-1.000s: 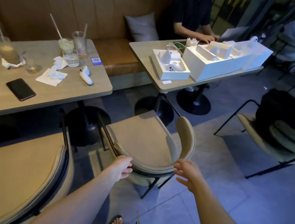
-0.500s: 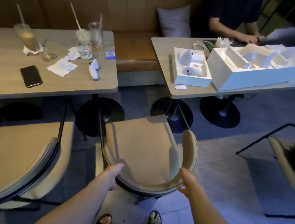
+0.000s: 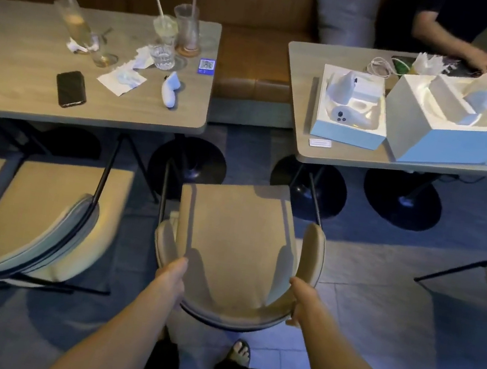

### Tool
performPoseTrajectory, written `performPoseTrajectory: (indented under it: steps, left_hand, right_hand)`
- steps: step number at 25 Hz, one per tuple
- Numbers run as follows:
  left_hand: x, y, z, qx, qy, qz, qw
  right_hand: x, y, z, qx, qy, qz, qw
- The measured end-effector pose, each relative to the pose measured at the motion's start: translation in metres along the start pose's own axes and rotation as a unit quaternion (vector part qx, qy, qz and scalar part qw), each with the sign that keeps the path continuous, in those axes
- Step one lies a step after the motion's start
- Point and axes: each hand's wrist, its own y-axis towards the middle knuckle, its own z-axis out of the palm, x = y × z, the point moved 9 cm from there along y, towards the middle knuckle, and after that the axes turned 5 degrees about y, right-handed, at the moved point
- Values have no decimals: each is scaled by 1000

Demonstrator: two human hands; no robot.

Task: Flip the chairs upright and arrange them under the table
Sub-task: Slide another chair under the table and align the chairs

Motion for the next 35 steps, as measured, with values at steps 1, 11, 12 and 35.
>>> performPoseTrajectory:
  steps: [1, 11, 12, 35]
  left_hand:
    - [3, 16, -2, -7, 17, -14, 1000]
    - [-14, -7, -17, 7, -102, 0, 995]
    - [-19, -6, -16, 22, -118, 11, 993]
    - [-112, 59, -168, 14, -121, 42, 992]
  right_hand:
    - [1, 5, -1, -3, -15, 13, 1000]
    - [18, 52, -15, -85, -181, 55, 978]
    - [19, 49, -12, -83, -188, 60, 977]
    - [8, 72, 164, -49, -105, -8, 993]
